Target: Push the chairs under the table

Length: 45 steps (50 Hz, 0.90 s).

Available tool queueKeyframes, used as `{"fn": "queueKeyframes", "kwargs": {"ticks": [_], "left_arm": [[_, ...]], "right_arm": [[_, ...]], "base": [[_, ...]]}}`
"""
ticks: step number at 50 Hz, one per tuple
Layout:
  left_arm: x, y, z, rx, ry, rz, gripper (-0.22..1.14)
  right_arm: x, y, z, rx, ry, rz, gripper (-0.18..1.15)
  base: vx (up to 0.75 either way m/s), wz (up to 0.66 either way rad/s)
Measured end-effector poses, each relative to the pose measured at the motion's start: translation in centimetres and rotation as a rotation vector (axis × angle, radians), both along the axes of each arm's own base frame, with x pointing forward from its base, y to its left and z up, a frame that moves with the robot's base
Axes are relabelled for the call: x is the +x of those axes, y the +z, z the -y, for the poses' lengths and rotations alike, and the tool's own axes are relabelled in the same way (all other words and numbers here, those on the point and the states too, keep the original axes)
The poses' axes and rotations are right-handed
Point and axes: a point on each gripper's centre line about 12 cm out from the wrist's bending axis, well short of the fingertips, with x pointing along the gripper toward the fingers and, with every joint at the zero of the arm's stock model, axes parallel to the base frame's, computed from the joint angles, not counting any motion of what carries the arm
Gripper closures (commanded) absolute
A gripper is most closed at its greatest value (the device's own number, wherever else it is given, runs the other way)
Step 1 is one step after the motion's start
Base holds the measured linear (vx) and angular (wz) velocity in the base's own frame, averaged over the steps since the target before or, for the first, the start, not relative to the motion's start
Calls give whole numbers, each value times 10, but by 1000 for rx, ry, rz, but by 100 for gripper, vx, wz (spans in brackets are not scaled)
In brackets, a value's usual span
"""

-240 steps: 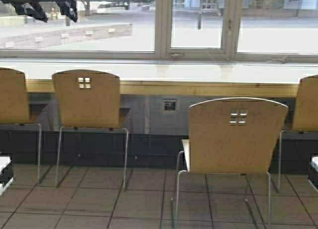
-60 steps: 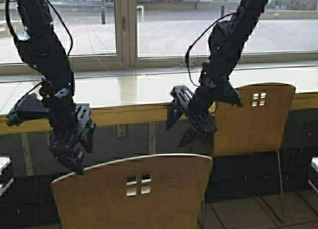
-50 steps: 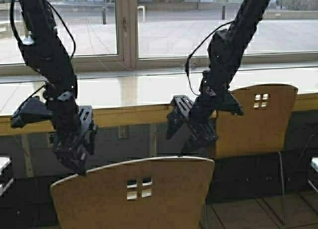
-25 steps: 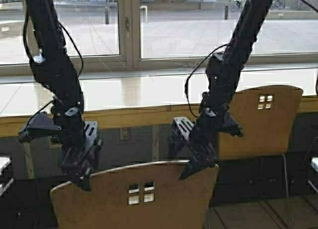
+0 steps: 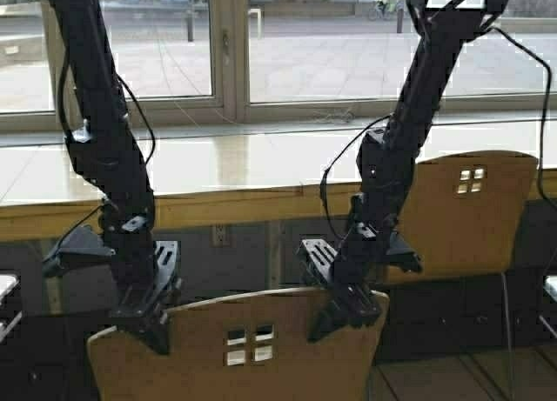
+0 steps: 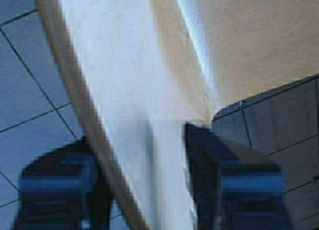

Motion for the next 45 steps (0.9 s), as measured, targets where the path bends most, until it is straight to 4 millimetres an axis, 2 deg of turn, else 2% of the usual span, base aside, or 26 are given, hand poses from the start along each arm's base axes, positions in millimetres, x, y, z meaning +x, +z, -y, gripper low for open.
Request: {"fn": "queueKeyframes", "kwargs": {"ticks": [5,6,8,14,34,45], "left_arm": [[-3,-4,1,-3,14,-13,83],[-2,-4,-1,-5,28,-14,91],[-1,-5,-2,-10,47,-15,96],[3,-4,0,-17,63,-7,90],[22,-9,8,-37,78,28,89],[26,-10,7,-39,85,32,89]], "right_arm": [[2,-3,0,11,-21,-10,96],[2,-3,1,14,-32,-15,101],[3,-3,1,18,-42,-20,102],[6,-3,2,24,-51,-20,91],[19,-8,10,56,-74,-24,92],[18,-11,9,65,-69,-37,92]], "base": [[2,3],[2,4],[2,4],[2,4],[9,6],[16,5]]}}
